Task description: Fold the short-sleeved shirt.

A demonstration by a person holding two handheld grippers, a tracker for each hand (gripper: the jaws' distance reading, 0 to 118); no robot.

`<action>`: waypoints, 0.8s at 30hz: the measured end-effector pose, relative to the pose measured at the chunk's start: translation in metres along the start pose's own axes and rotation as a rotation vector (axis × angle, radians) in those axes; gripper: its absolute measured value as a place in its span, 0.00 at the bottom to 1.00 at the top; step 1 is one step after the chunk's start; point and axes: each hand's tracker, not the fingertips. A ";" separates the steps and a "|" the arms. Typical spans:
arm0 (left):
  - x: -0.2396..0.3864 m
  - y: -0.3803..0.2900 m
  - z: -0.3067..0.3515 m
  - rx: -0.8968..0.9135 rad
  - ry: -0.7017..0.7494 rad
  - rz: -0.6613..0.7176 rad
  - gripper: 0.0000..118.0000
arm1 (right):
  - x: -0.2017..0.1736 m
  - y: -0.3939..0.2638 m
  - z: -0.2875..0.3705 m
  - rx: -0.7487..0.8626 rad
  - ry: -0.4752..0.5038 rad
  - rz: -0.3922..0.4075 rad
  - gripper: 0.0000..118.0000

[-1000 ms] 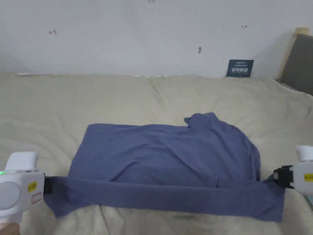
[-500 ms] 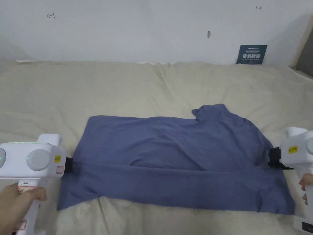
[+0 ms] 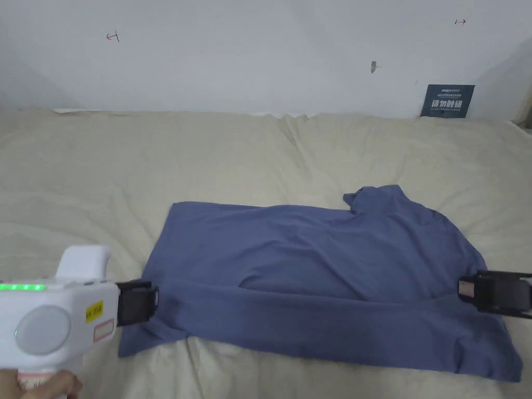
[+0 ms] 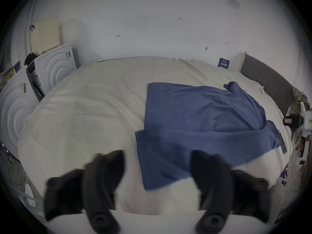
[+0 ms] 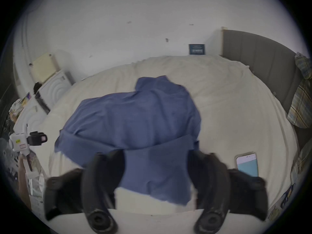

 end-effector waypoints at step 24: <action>-0.025 -0.030 -0.065 -0.185 0.019 0.106 0.82 | -0.006 -0.087 -0.002 -0.083 -0.084 -0.024 0.00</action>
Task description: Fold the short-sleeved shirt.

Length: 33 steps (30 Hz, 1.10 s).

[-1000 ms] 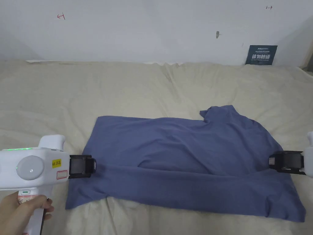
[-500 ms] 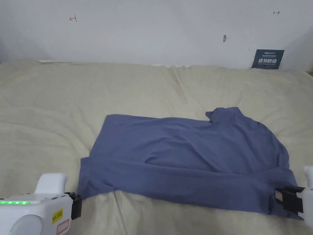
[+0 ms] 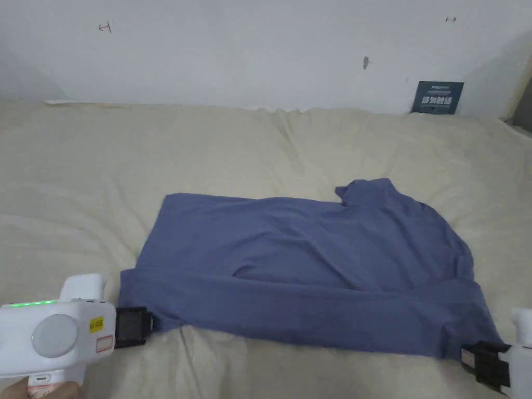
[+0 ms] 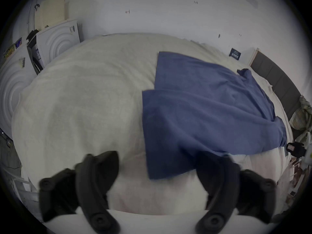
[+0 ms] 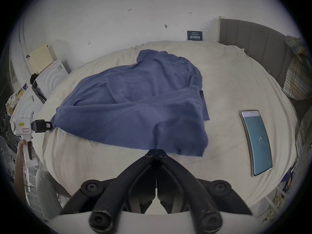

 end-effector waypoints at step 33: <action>0.010 0.009 0.033 0.002 0.025 -0.103 0.05 | 0.015 0.025 -0.045 -0.087 -0.145 0.123 0.06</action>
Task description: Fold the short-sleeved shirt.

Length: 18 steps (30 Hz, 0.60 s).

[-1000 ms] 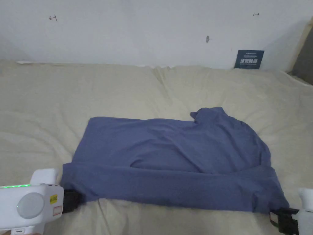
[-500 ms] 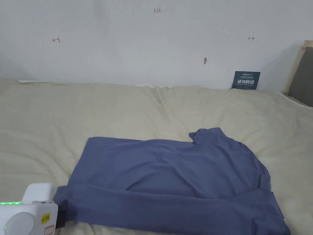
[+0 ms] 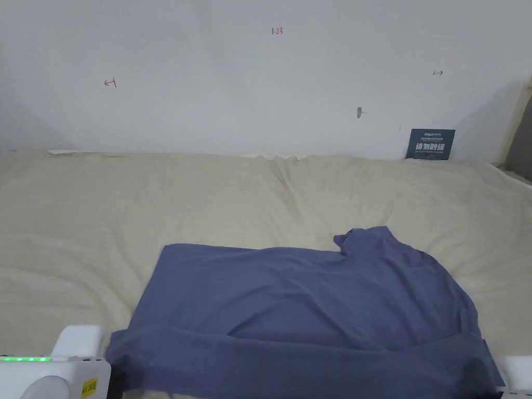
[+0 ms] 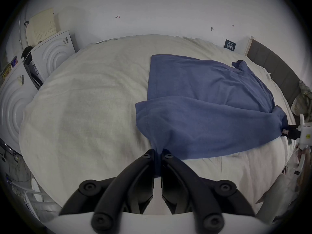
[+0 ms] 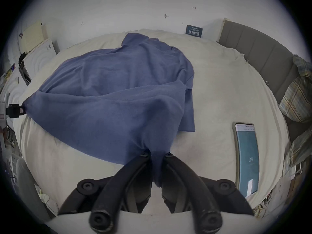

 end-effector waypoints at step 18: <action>0.002 -0.097 0.056 -0.022 0.026 -0.075 0.05 | 0.019 -0.079 0.069 -0.020 0.037 -0.072 0.06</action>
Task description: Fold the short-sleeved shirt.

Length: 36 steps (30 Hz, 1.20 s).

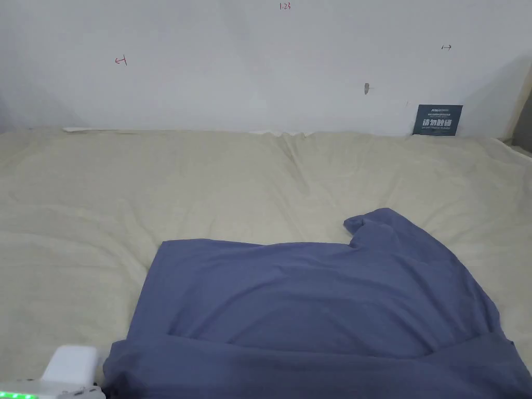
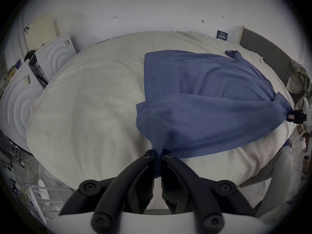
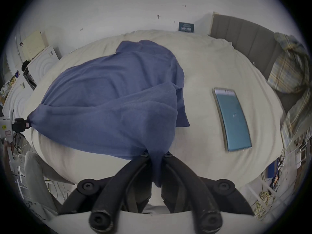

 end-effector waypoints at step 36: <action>0.044 0.225 -0.044 0.200 -0.137 0.024 0.00 | 0.014 0.261 -0.100 0.062 0.042 -0.108 0.00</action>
